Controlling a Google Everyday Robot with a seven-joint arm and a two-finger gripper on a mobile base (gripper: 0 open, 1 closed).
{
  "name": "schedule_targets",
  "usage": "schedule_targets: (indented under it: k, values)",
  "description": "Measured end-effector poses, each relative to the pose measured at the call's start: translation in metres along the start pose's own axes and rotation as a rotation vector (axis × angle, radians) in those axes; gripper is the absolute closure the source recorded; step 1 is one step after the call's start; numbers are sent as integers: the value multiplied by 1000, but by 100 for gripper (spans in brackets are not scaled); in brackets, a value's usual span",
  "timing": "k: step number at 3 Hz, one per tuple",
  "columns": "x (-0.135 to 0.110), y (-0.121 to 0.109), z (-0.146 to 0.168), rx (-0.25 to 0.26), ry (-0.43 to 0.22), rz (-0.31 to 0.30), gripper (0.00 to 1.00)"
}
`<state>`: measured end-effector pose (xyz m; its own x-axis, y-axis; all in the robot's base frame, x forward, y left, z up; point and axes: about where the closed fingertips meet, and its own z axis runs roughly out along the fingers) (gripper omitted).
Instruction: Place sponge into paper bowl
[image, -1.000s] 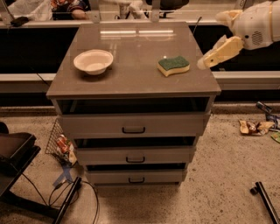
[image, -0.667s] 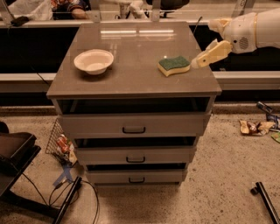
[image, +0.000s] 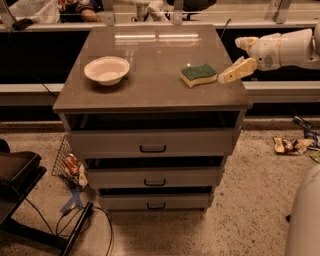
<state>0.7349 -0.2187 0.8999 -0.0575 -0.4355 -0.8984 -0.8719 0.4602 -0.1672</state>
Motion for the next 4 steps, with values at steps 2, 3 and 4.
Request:
schedule_targets:
  k: [2, 3, 4]
  values:
    - [28, -18, 58, -59, -76, 68, 0]
    - [32, -15, 80, -94, -100, 82, 0]
    - [44, -5, 98, -134, -94, 103, 26]
